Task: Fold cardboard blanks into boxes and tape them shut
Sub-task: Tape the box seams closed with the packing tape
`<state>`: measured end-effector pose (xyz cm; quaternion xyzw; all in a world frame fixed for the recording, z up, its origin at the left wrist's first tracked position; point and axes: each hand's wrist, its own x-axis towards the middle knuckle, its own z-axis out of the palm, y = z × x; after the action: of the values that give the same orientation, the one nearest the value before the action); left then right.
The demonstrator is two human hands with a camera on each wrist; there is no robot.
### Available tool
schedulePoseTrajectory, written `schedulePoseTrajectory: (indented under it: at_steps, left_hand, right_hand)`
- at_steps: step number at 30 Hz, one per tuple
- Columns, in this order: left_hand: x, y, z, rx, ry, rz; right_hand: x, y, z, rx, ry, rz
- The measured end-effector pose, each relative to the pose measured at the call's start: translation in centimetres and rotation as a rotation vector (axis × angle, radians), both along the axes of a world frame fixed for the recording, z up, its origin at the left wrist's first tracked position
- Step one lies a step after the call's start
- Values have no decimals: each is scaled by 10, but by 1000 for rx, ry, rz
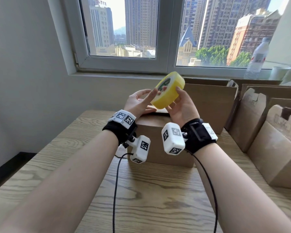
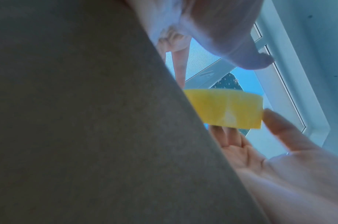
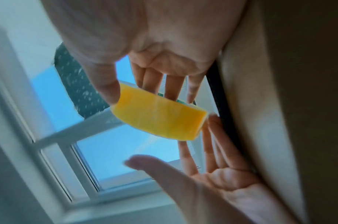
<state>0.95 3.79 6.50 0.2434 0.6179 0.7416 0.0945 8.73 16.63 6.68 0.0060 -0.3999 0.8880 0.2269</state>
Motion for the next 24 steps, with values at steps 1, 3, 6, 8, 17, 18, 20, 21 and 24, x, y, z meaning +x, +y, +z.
schedulePoseTrajectory:
  at_steps: [1, 3, 6, 8, 17, 18, 20, 21, 24]
  left_hand:
    - [-2, 0, -1, -7, 6, 18]
    - [-8, 0, -3, -72, 38, 72]
    - [-16, 1, -8, -216, 145, 157]
    - [-19, 1, -10, -261, 192, 151]
    - [-25, 10, -12, -361, 185, 189]
    - [-27, 11, -12, -365, 175, 200]
    - [-28, 11, -13, -383, 151, 230]
    - [-28, 12, -12, -384, 134, 246]
    - [-28, 12, -9, -345, 81, 271]
  right_hand:
    - [1, 3, 2, -89, -13, 33]
    - [5, 4, 3, -139, -42, 95]
    - [10, 0, 4, -149, -56, 147]
    - [14, -4, 7, -154, -43, 163]
    - [18, -4, 8, -62, -26, 201]
    - [17, -4, 8, -68, -15, 199]
    - [14, -4, 7, -47, -20, 163]
    - [13, -4, 7, -21, -34, 141]
    - [10, -7, 6, 64, -82, 68]
